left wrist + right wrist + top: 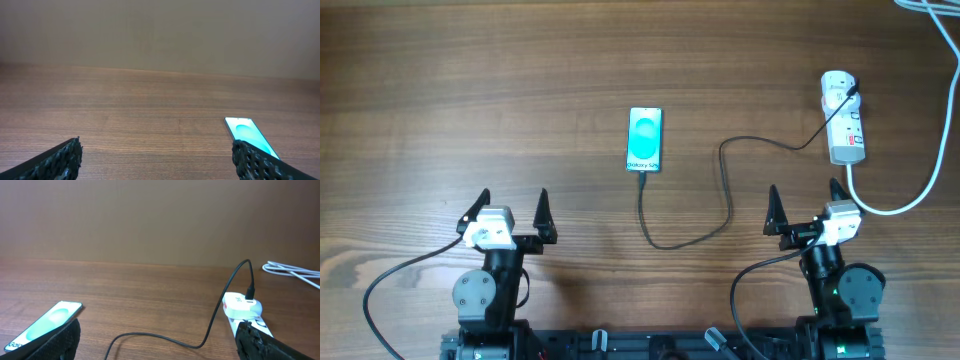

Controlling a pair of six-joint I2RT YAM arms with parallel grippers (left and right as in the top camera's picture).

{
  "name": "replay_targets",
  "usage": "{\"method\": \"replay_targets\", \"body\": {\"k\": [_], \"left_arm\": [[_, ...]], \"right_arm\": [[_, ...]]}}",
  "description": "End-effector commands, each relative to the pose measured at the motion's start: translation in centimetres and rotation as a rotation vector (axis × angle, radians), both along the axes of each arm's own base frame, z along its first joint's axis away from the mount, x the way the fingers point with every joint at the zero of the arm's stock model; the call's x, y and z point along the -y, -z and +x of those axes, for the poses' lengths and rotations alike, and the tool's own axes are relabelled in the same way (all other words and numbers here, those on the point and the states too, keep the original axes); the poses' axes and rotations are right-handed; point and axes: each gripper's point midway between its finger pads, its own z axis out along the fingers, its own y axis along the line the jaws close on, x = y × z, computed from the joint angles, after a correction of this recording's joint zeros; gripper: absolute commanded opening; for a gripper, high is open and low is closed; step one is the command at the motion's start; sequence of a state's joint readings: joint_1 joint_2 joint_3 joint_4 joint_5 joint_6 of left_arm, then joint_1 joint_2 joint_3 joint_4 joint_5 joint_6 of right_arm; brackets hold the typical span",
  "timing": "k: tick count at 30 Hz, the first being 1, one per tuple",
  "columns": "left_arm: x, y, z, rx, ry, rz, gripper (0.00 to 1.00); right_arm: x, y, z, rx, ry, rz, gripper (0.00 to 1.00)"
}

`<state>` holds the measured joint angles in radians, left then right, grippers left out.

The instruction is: Plug charger to phone and switch on socket

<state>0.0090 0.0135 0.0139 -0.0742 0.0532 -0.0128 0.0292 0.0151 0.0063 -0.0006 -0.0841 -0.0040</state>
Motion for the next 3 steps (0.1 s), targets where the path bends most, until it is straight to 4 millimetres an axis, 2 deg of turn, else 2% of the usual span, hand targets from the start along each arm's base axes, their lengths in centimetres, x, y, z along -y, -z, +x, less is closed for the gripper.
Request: {"method": "replay_targets", "body": {"k": [1,3], "left_arm": [[-0.05,0.16,-0.01,0.003,0.0,-0.002,1.0],[-0.05,0.16,-0.01,0.003,0.0,-0.002,1.0]], "right_arm": [[0.33,-0.23,-0.03,0.01,0.018,0.011,1.0],[0.33,-0.23,-0.03,0.01,0.018,0.012,1.0]]}}
